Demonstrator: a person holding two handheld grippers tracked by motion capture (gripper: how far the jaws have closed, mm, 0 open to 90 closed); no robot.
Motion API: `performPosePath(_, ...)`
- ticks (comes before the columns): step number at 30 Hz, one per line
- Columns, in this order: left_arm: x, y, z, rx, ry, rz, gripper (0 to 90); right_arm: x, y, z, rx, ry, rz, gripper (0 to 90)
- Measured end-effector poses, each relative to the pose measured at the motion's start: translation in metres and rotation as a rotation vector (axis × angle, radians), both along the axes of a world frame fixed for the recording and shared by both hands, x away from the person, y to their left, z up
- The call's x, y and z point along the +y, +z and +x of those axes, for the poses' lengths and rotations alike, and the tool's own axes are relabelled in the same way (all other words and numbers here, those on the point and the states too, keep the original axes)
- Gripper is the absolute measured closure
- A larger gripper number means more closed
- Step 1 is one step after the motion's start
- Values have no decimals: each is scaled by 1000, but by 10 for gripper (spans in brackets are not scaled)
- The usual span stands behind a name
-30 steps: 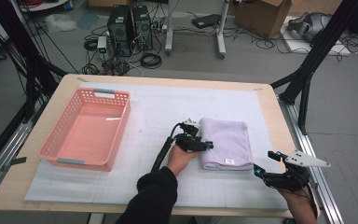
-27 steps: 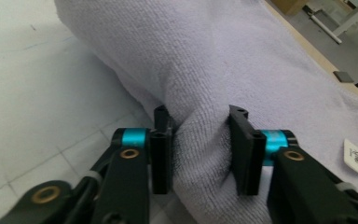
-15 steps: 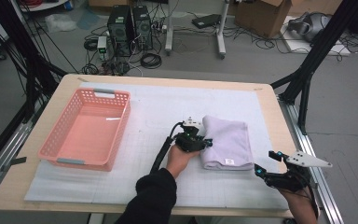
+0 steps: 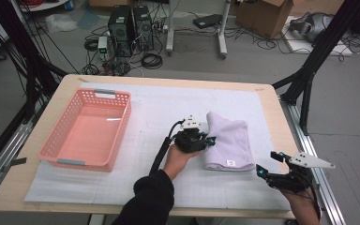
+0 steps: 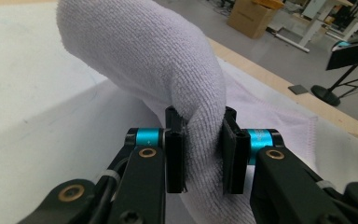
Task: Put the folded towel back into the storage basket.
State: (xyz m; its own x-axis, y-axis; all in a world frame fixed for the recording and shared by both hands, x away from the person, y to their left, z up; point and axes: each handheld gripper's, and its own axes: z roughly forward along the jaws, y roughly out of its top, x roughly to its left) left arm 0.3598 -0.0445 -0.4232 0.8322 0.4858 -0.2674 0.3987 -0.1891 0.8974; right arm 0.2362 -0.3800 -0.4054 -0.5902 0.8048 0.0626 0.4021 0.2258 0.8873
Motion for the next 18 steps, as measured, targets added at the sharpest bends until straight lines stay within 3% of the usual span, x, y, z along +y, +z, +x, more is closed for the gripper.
performPosePath(4,5,8,-4,-37,-23,-16,750,0,0,0,1,0,0,180)
performPosePath(9,16,17,-8,-90,-55,-5,752,0,1,0,-5,-1,4,180)
performPosePath(18,26,28,-16,-138,-80,-34,752,0,1,0,-3,-2,7,180)
